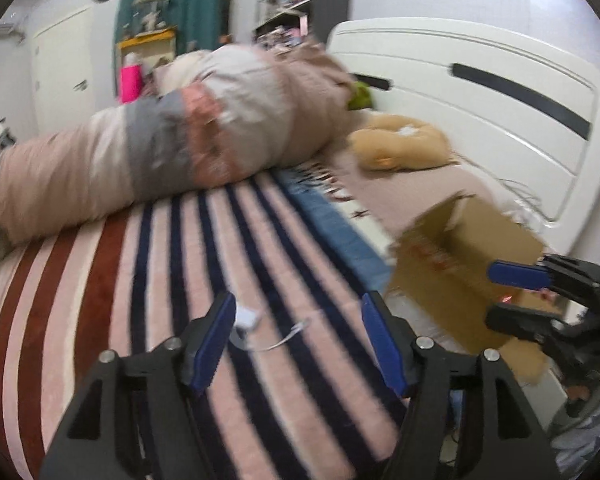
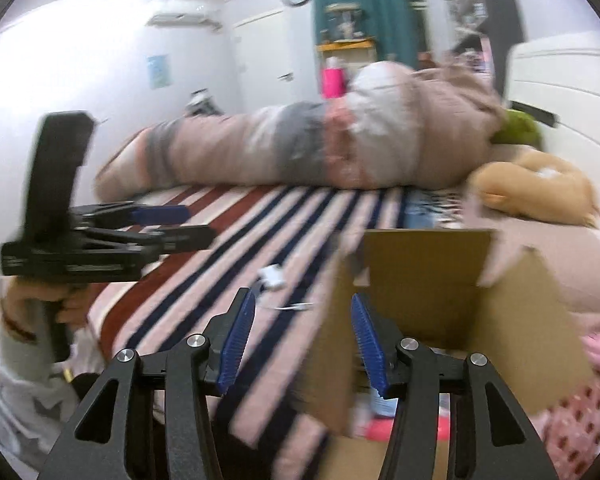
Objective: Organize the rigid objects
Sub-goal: 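Grasp the white USB adapter with cable with the right gripper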
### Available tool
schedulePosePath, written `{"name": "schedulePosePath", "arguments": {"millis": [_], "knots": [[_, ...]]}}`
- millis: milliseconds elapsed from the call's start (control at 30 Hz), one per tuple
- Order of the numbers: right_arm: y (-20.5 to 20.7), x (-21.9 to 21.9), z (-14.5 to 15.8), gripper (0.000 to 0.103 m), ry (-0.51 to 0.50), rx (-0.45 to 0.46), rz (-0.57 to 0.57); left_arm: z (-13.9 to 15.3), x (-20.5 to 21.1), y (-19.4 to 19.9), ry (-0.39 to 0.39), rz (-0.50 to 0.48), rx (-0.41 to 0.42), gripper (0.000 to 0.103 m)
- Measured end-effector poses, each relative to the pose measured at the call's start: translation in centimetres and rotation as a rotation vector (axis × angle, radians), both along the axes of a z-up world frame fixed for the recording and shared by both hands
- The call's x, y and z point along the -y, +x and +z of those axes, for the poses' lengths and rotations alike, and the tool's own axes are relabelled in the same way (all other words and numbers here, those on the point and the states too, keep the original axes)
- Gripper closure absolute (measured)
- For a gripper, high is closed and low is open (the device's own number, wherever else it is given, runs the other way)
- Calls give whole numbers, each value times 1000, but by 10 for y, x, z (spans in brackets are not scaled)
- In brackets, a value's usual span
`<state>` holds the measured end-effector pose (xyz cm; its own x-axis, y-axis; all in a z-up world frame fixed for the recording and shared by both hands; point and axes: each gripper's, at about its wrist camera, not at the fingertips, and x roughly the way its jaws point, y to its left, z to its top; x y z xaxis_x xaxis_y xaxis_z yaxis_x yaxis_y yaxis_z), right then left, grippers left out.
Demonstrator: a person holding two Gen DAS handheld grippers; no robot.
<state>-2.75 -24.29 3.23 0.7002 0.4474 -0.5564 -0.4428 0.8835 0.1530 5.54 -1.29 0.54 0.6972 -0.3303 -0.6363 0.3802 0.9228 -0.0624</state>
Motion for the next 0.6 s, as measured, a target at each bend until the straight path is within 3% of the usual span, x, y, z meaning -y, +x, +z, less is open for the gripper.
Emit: {"name": "schedulePosePath", "arguments": {"millis": [167, 333, 600], "knots": [[16, -65, -19, 56, -58, -42, 117, -45, -41, 26, 4, 51, -73, 41], [48, -118, -64, 55, -108, -145, 188, -81, -72, 51, -36, 82, -126, 41], [124, -154, -142, 56, -240, -208, 125, -120, -103, 63, -100, 96, -204, 41]]}}
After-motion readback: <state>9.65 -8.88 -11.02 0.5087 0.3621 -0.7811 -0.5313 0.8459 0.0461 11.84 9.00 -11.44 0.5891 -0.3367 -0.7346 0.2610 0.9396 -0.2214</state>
